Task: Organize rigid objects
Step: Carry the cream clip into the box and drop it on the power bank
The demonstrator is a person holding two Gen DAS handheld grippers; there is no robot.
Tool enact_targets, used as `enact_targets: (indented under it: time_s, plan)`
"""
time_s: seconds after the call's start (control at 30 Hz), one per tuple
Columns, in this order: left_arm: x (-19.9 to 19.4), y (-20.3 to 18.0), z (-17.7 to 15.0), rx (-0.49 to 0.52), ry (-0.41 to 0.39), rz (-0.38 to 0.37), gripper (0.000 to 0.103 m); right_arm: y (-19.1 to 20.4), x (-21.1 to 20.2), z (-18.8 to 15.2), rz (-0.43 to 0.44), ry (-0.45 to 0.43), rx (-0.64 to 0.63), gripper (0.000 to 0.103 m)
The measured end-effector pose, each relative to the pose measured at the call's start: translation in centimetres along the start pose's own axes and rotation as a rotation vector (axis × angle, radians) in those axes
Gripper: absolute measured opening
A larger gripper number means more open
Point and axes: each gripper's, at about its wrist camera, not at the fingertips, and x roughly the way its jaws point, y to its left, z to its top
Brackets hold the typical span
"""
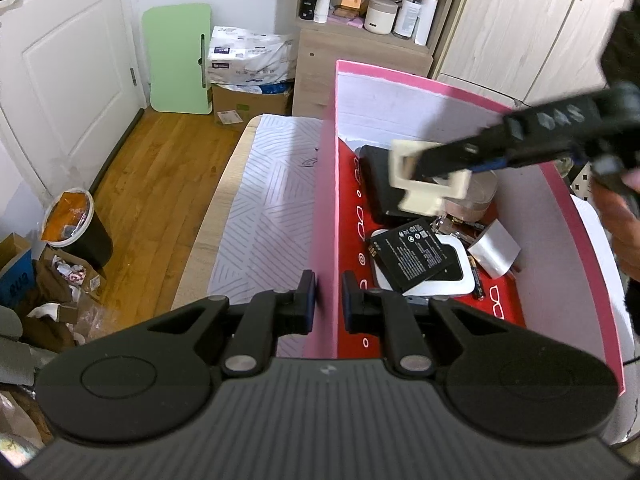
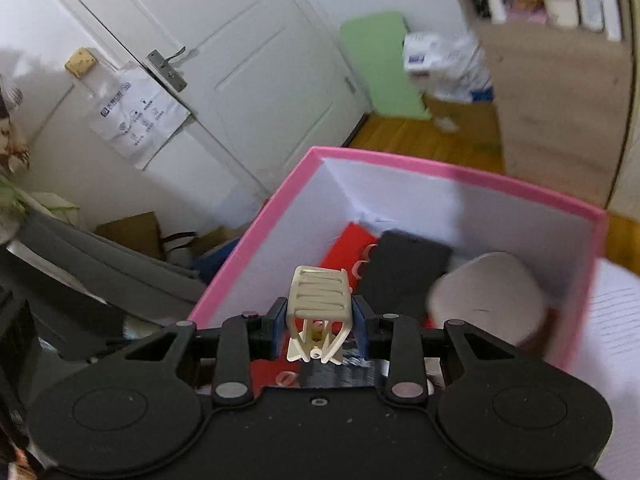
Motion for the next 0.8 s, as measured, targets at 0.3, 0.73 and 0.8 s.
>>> enact_targets:
  time_s: [0.3,0.73,0.8]
  plan:
    - [0.1,0.1,0.1,0.002,0.001,-0.013,0.012,-0.1,3.2,0.0,-0.135,0.056,-0.017,0.05]
    - [0.2,0.1,-0.1,-0.01,0.0,-0.006,0.012,0.7,-8.2,-4.9,-0.164,-0.243,-0.175,0.073]
    - [0.1,0.0,0.0,-0.002,0.003,-0.002,0.012,-0.4,-9.9,-6.9,-0.192,-0.27,-0.18,0.073]
